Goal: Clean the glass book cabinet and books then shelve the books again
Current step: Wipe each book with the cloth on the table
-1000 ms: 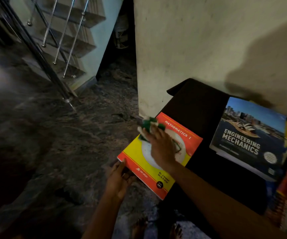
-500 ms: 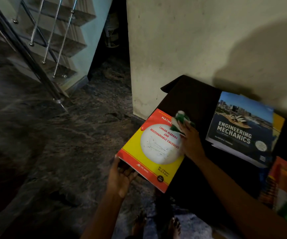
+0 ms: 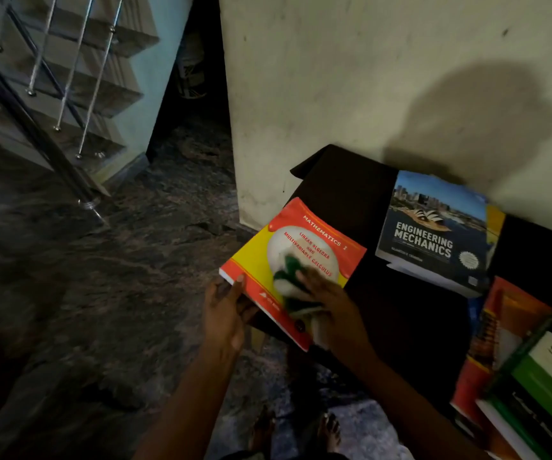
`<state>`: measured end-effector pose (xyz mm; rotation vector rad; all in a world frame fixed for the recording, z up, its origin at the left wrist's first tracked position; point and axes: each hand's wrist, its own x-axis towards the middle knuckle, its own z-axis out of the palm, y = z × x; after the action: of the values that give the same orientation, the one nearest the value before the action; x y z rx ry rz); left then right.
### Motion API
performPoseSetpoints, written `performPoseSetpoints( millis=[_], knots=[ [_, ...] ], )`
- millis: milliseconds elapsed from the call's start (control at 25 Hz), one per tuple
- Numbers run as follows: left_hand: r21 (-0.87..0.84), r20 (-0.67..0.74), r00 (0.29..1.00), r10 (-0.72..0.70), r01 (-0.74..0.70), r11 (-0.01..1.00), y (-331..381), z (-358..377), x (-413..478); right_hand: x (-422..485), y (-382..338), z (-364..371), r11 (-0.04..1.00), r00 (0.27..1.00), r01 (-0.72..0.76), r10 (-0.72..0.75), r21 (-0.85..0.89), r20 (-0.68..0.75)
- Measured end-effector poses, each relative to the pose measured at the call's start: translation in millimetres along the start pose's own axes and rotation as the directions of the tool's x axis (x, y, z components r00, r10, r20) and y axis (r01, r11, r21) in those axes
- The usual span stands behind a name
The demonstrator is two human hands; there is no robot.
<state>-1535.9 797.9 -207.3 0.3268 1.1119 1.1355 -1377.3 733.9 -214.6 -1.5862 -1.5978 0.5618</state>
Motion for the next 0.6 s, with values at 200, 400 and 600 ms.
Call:
performPoseSetpoints(
  millis=[200,400,600],
  knots=[
    [0.525,0.349,0.666,0.66,-0.722,0.451,20,36,-28,41,-25,-81,0.997,0.961,0.068,-0.058,0.028,-0.271],
    [0.328,0.873,0.226,0.432,-0.927,-0.179,8,24,-11,29,-17,-103,0.988,0.943,-0.023,0.072,0.154,-0.324],
    [0.07,0.994,0.018,0.112,-0.872,-0.484,-47,-50,22,12,-8,-85,0.975,0.965,-0.165,0.191,0.149,-0.179]
  ],
)
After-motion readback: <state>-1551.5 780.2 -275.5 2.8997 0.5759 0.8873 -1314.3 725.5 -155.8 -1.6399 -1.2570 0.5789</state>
